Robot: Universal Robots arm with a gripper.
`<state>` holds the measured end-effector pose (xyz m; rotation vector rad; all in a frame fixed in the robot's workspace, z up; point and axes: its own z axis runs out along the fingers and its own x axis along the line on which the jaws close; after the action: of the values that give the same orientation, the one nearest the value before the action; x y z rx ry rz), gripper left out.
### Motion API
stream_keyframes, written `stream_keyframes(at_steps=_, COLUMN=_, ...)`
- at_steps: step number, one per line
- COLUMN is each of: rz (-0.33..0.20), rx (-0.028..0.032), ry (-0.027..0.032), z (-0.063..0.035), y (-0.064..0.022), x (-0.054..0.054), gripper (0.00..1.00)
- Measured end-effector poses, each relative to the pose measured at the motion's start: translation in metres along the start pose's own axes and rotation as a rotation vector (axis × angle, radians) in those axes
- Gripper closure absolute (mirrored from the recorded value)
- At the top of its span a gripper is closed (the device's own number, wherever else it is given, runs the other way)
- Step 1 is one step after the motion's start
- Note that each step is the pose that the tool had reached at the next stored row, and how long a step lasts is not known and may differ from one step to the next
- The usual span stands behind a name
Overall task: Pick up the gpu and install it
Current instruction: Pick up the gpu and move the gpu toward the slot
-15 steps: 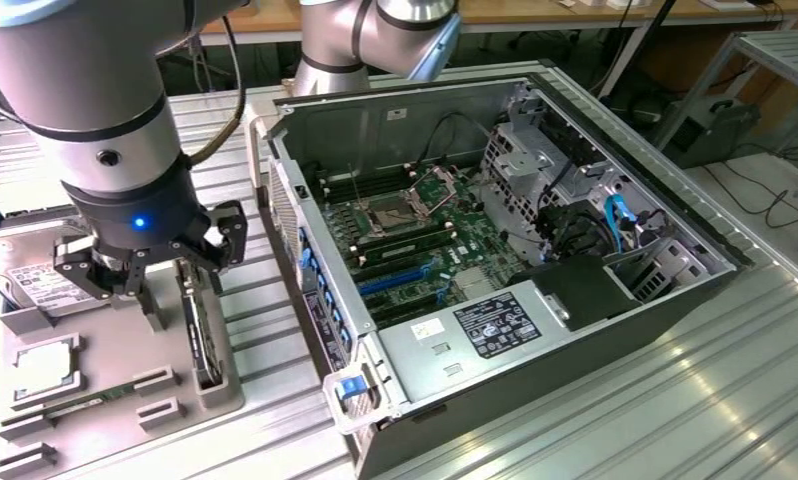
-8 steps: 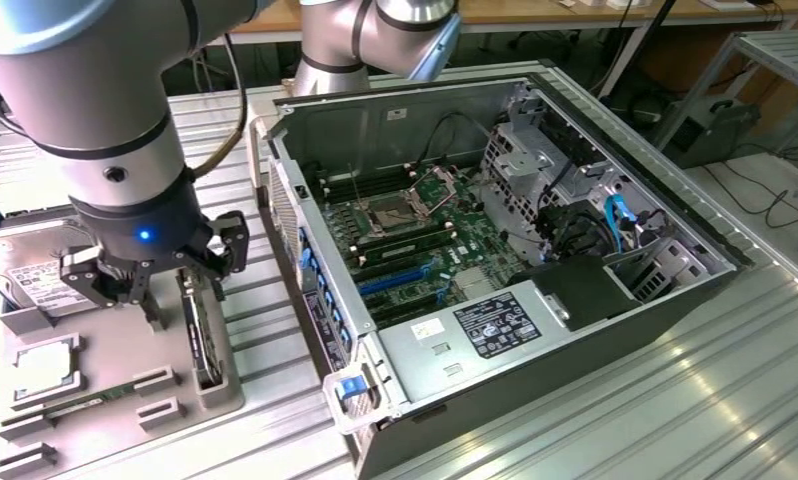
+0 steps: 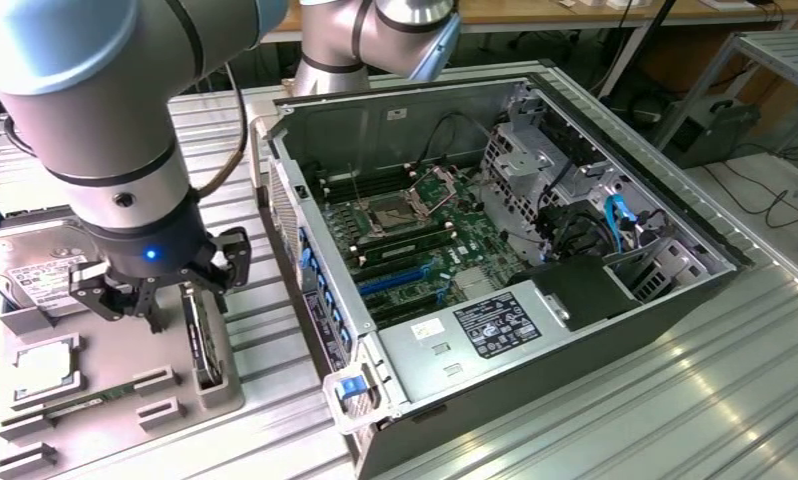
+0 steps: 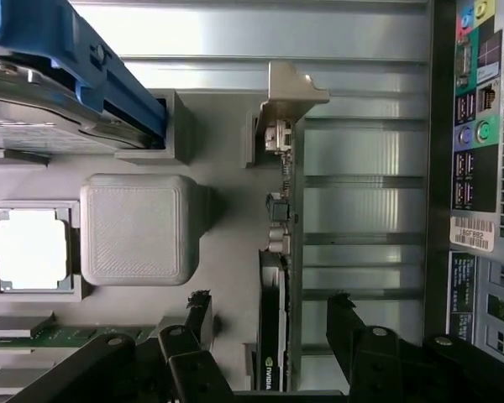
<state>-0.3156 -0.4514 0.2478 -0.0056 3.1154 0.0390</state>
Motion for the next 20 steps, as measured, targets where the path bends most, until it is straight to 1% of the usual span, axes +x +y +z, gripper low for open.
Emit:
stream_keyframes(at_steps=7, rz=0.001, rx=0.0003, ry=-0.0001, z=0.0127, y=-0.0007, x=0.000, gripper=0.34)
stream_keyframes(at_steps=9, rz=0.003, rx=0.0029, ry=-0.0001, z=0.0160, y=-0.0001, x=0.000, gripper=0.34)
stream_keyframes(at_steps=10, rz=0.005, rx=0.0064, ry=0.0000, z=0.0179, y=0.0010, x=0.000, gripper=0.34)
stream_keyframes(at_steps=11, rz=0.007, rx=0.0087, ry=-0.0001, z=0.0195, y=0.0019, x=0.000, gripper=0.34)
stream_keyframes(at_steps=15, rz=0.006, rx=0.0104, ry=-0.0002, z=0.0248, y=0.0025, x=0.001, gripper=0.34)
stream_keyframes(at_steps=20, rz=0.007, rx=0.0106, ry=-0.0001, z=0.0261, y=0.0025, x=0.001, gripper=0.34)
